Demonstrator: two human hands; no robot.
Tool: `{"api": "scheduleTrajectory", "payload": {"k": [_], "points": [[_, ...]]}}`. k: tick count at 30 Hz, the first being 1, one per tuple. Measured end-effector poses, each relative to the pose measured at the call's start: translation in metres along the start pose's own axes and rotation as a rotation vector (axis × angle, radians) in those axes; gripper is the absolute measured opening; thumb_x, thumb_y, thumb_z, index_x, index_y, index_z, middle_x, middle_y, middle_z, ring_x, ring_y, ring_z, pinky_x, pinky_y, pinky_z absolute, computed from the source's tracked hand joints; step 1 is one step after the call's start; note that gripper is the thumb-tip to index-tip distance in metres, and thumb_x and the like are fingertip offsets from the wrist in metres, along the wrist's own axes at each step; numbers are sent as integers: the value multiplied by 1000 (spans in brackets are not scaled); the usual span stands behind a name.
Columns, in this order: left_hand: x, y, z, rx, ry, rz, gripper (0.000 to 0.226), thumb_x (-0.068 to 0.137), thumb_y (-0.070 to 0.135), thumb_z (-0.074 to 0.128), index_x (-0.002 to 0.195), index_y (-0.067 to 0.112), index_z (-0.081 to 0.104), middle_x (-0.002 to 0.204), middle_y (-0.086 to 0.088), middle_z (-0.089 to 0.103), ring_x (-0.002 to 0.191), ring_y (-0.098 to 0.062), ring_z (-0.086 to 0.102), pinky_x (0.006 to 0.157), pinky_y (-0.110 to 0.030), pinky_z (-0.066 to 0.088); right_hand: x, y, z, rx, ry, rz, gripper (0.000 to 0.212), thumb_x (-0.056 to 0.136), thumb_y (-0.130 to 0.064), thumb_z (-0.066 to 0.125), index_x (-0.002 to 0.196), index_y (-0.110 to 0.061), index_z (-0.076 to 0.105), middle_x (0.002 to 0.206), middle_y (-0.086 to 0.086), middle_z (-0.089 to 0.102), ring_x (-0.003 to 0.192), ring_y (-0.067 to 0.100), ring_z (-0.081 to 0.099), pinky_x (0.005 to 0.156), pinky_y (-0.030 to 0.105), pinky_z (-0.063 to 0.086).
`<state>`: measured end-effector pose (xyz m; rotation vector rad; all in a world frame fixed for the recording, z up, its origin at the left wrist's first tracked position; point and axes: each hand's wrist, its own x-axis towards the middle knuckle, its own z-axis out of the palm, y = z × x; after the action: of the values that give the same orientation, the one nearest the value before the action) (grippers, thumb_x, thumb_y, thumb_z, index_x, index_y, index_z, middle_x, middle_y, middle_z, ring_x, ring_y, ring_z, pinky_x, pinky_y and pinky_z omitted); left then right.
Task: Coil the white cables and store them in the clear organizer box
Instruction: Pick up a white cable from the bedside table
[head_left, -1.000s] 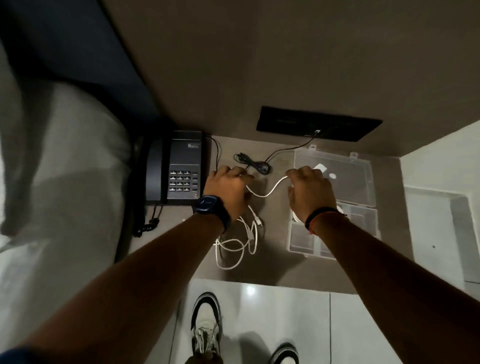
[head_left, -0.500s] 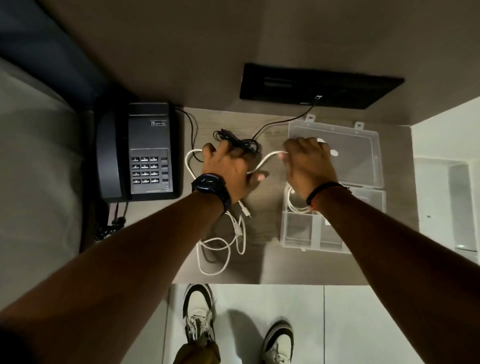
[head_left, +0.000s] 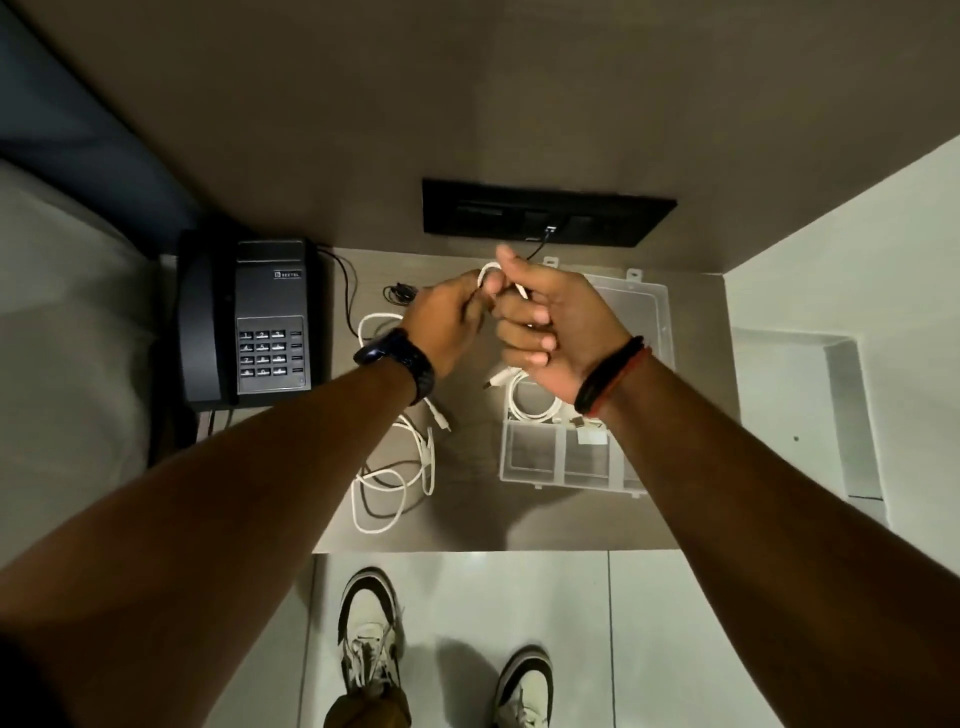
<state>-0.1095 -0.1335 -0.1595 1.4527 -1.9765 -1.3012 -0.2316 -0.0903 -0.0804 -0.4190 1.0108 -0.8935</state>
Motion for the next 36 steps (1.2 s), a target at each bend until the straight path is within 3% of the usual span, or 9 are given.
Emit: {"api": "scheduleTrajectory", "payload": {"k": [4, 8, 14, 18, 21, 25, 29, 33, 36], "points": [[-25, 26, -1, -71, -101, -37, 50, 82, 26, 41, 108, -15, 51, 108, -41, 56, 101, -52, 54, 91, -55, 45, -22, -20, 26, 208, -180, -138, 35, 99, -25, 37, 129, -13, 51, 41, -9, 37, 30, 2, 29, 33, 18, 20], [-55, 44, -4, 154, -75, 124, 34, 90, 41, 34, 80, 15, 53, 68, -12, 62, 63, -31, 58, 59, -34, 43, -36, -40, 38, 237, 48, -430, 64, 96, -11, 46, 147, -37, 16, 58, -3, 52, 42, 4, 36, 42, 18, 32], [-64, 94, -47, 272, 19, 219, 31, 93, 46, 40, 77, 23, 52, 65, -2, 61, 62, -24, 60, 58, -30, 45, -58, -60, 34, -686, 555, -840, 90, 91, -10, 54, 148, -20, -14, 84, 0, 56, 63, -4, 53, 67, 6, 46], [-61, 142, -79, 413, 84, 422, 29, 91, 39, 40, 95, 16, 58, 76, -4, 63, 67, -26, 57, 56, -25, 36, -84, -82, 42, -1299, 574, -815, 60, 96, -37, 43, 146, -16, 18, 70, 3, 60, 66, 9, 61, 64, 26, 53], [-63, 173, -108, 508, 50, 447, 23, 93, 29, 39, 96, 15, 57, 87, -9, 63, 72, -26, 56, 63, -32, 39, -111, -100, 54, -1618, 518, -429, 73, 86, -71, 15, 79, -12, 58, 67, 9, 61, 69, 29, 60, 63, 36, 46], [-71, 218, -143, 445, 111, 460, 17, 94, 20, 44, 93, 9, 56, 85, -10, 60, 76, -28, 56, 67, -37, 44, -151, -133, 93, -871, 220, -149, 63, 89, -65, 31, 51, -20, 52, 40, -7, 34, 34, 11, 30, 42, 24, 25], [-92, 270, -157, 82, 257, 288, 31, 97, 37, 37, 74, 18, 47, 64, 1, 48, 64, -22, 46, 62, -33, 36, -196, -190, 131, -159, -47, -245, 56, 97, -42, 35, 44, -22, 34, 36, -10, 22, 30, 6, 16, 38, 21, 7], [-120, 326, -177, -31, 226, 203, 34, 98, 36, 35, 78, 14, 54, 68, 1, 52, 70, -23, 48, 68, -36, 40, -243, -255, 191, 171, -108, -506, 34, 96, -32, 40, 65, -19, 42, 44, -8, 33, 35, 7, 26, 40, 22, 19], [-139, 382, -199, 18, 129, 252, 36, 96, 38, 38, 72, 17, 54, 67, 1, 52, 69, -23, 48, 68, -35, 41, -268, -293, 229, 38, 172, -789, 10, 95, -22, 49, 88, -17, 43, 66, -3, 44, 53, 10, 39, 51, 26, 33]]}}
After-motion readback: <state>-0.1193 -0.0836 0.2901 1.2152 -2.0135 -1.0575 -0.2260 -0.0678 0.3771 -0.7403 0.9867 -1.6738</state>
